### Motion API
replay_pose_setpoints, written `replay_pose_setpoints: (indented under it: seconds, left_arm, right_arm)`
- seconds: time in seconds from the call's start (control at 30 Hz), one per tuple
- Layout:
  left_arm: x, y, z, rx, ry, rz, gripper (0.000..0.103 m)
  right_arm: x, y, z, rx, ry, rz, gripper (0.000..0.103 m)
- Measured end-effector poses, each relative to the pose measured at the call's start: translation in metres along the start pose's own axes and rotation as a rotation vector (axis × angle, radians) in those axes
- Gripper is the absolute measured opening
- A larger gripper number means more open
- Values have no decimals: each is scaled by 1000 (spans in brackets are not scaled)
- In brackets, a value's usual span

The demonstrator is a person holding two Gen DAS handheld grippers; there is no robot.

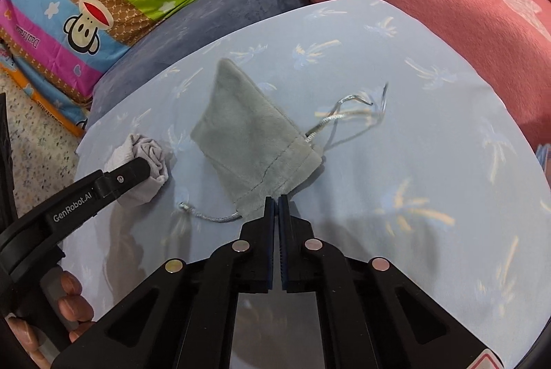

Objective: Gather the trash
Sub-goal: 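Grasp the white sock with the left tool while the right grasps the grey pouch, then carry sock and grey pouch with hanger over the white bin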

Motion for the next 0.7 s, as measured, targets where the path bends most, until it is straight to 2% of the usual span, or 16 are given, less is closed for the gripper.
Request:
replay_pose_setpoints:
  seconds: [0.47, 0.7]
  left_arm:
    - [-51, 52, 46, -48, -49, 19, 41]
    - [-63, 76, 82, -70, -109, 39, 41]
  right_arm:
    - [-41, 88, 41, 36, -47, 61, 2]
    - [-43, 135, 62, 62, -72, 123, 2]
Point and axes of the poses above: each gripper's, at about its wrist camera, not at the fingertips, and y roughly against the way its jaws point, z to its right, x to its top, the point moved 7 cm from there along -y, roughly the way its jaws point, and after that the axes turned 10 degrees about -y, right-handed, at the moved point
